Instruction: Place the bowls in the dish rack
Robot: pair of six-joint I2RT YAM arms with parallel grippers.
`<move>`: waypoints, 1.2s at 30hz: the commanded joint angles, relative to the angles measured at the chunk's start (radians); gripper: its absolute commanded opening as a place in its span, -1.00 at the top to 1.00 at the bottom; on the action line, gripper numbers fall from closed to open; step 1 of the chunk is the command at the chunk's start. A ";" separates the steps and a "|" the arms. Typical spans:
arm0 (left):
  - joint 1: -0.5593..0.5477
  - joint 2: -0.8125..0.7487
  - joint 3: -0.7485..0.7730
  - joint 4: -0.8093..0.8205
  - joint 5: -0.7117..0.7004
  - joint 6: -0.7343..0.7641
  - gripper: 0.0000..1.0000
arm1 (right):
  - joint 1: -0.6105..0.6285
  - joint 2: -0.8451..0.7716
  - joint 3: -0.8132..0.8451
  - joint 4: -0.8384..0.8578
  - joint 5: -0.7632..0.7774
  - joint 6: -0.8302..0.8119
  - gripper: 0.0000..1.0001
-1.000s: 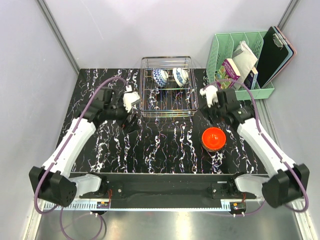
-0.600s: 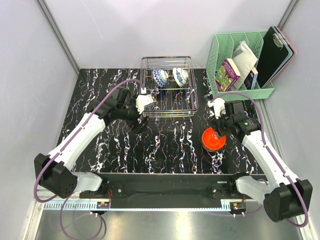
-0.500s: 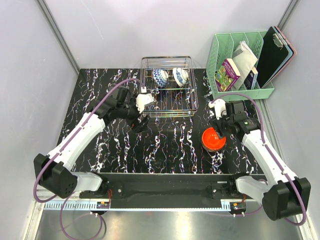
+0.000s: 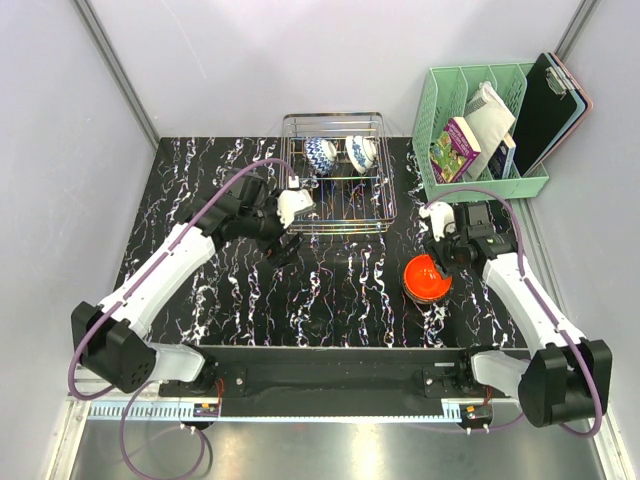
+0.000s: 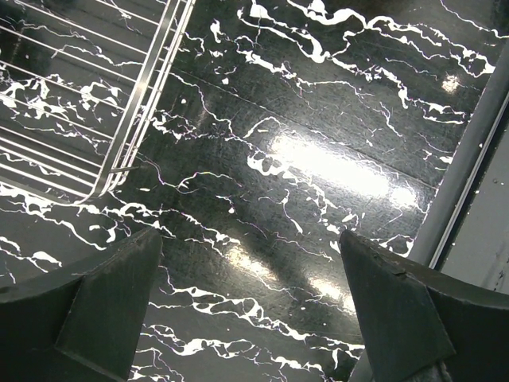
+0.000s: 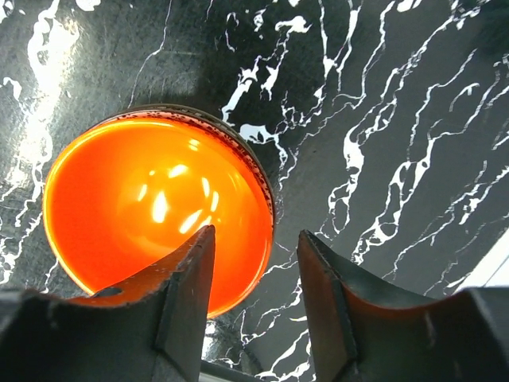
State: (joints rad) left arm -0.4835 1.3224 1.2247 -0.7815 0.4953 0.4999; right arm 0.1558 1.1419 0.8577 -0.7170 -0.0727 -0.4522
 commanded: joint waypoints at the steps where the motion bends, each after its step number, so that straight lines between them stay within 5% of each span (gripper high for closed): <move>1: -0.004 0.008 0.050 0.004 -0.012 0.005 -0.98 | -0.002 0.012 -0.014 0.060 -0.015 -0.006 -0.04; 10: -0.015 0.018 0.056 -0.002 -0.014 0.002 -0.98 | -0.004 0.028 -0.031 0.091 0.008 0.004 0.31; 18: -0.024 0.034 0.062 -0.007 -0.011 0.000 -0.98 | -0.002 0.012 0.015 0.067 0.008 0.035 1.00; 36: -0.067 0.213 0.321 -0.007 0.006 -0.109 -0.98 | 0.001 0.051 0.450 -0.122 -0.107 0.151 1.00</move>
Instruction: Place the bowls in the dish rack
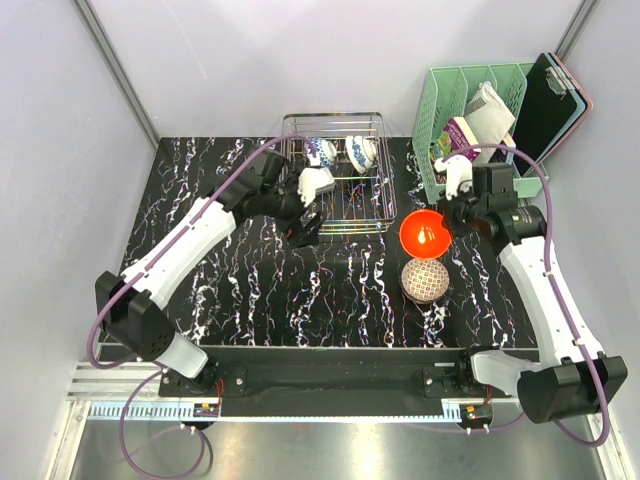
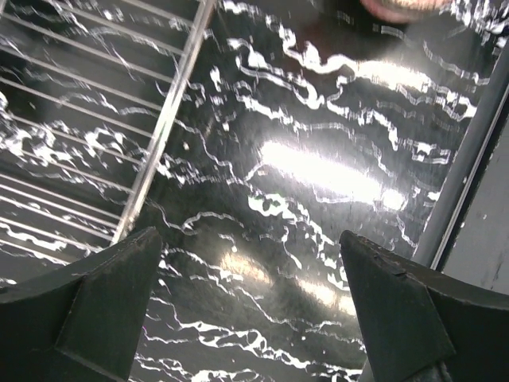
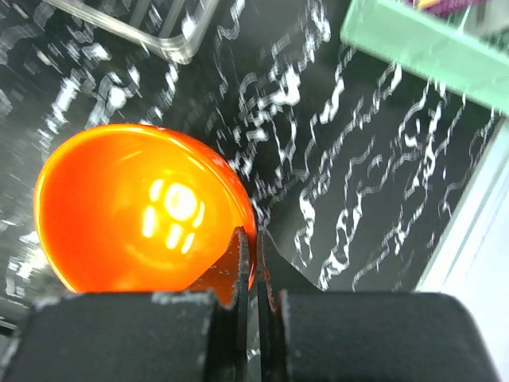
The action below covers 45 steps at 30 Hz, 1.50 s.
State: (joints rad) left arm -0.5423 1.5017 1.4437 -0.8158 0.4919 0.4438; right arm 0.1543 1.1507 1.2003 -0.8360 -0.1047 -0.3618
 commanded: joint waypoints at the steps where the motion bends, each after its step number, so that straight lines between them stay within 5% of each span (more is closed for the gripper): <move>1: -0.008 0.040 0.116 0.029 0.010 -0.060 -0.98 | 0.010 0.073 0.123 0.000 -0.082 0.084 1.00; 18: -0.034 0.255 0.369 0.078 -0.030 -0.221 -0.98 | 0.247 0.438 0.470 0.058 -0.009 0.193 1.00; 36: -0.054 0.354 0.434 0.087 -0.073 -0.280 -0.98 | 0.306 0.469 0.513 0.052 0.003 0.207 1.00; 41: -0.065 0.367 0.429 0.087 -0.108 -0.274 -0.71 | 0.310 0.468 0.528 0.046 0.000 0.208 1.00; 45: -0.074 0.371 0.429 0.086 -0.119 -0.269 -0.20 | 0.317 0.468 0.535 0.043 0.000 0.211 1.00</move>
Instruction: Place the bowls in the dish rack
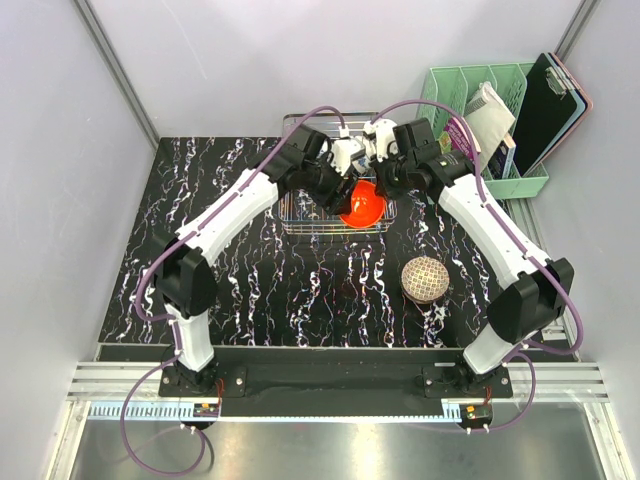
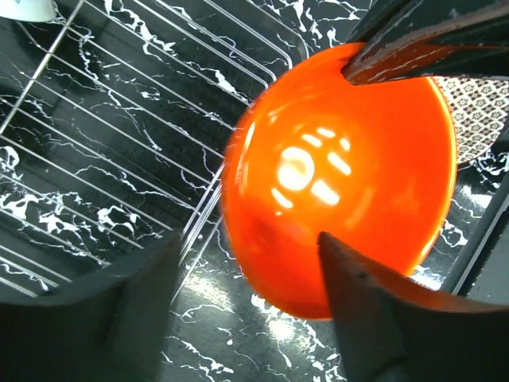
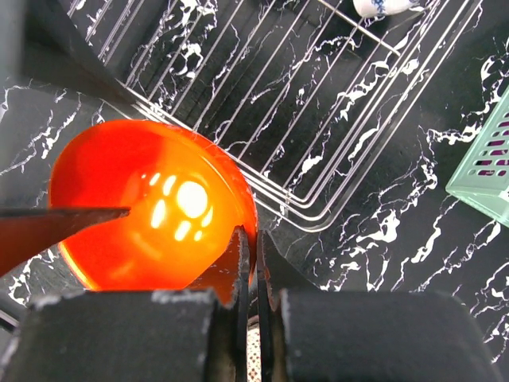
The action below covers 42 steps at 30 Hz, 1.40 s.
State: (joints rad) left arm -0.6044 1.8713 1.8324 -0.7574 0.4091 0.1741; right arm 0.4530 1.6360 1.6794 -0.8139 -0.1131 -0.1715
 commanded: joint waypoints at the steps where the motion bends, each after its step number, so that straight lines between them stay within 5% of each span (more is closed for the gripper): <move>1: -0.012 0.002 0.041 0.030 -0.044 0.001 -0.10 | 0.019 -0.016 0.055 0.019 0.010 0.020 1.00; 16: -0.029 0.012 0.041 0.023 -0.069 0.013 0.71 | 0.062 0.001 0.063 0.024 0.001 0.053 1.00; 19: -0.029 0.008 0.036 0.021 -0.072 0.016 1.00 | 0.070 0.005 0.074 0.018 -0.023 0.072 1.00; 23: -0.028 0.003 0.021 0.021 -0.075 0.021 1.00 | 0.078 0.007 0.089 0.009 -0.053 0.081 0.89; 34: -0.029 -0.023 -0.001 0.026 -0.105 0.031 1.00 | 0.079 -0.005 0.080 -0.005 -0.117 0.061 -0.02; 42: -0.028 -0.041 -0.028 0.036 -0.122 0.042 1.00 | 0.079 -0.013 0.078 -0.011 -0.086 0.040 -0.04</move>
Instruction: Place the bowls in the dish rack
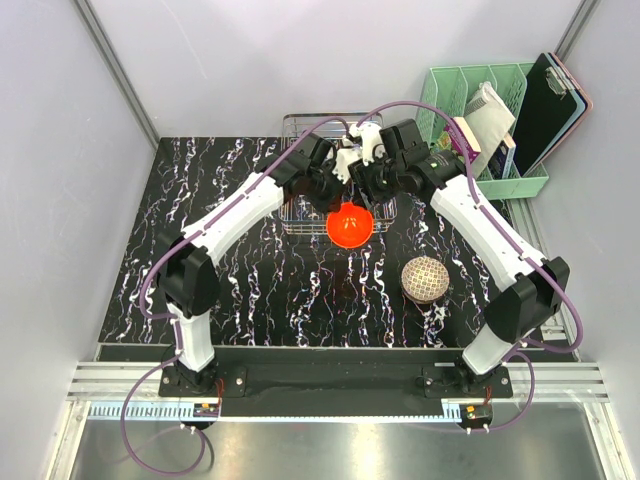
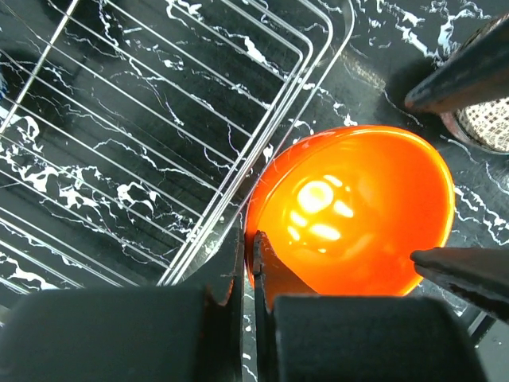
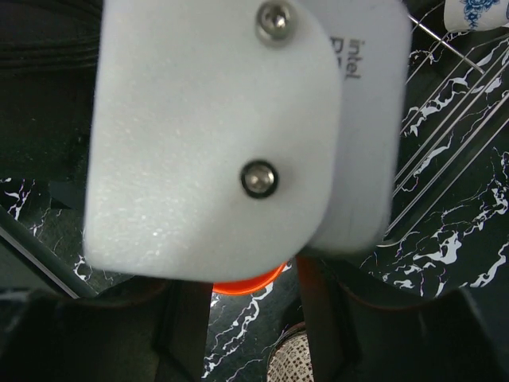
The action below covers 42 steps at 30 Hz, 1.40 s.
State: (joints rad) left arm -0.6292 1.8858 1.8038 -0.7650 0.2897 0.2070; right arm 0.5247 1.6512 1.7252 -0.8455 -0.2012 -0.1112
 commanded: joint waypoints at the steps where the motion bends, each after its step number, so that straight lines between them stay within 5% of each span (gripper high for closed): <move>1: -0.001 -0.054 -0.003 0.044 -0.006 0.011 1.00 | 0.006 -0.031 0.033 0.020 0.000 -0.025 -0.06; 18: 0.121 -0.091 -0.017 0.058 -0.017 0.005 1.00 | -0.032 -0.206 -0.036 -0.006 -0.087 -0.107 -0.82; 31: 0.221 -0.292 -0.132 0.118 0.390 0.046 1.00 | -0.216 -0.059 -0.047 0.011 -0.859 -0.004 -0.92; 42: 0.232 -0.395 -0.254 0.202 0.551 0.061 1.00 | -0.246 0.131 0.022 0.033 -1.135 0.059 -0.99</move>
State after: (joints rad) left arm -0.3973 1.5337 1.5692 -0.6598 0.7315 0.2657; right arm 0.2916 1.7821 1.6806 -0.8440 -1.1908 -0.0834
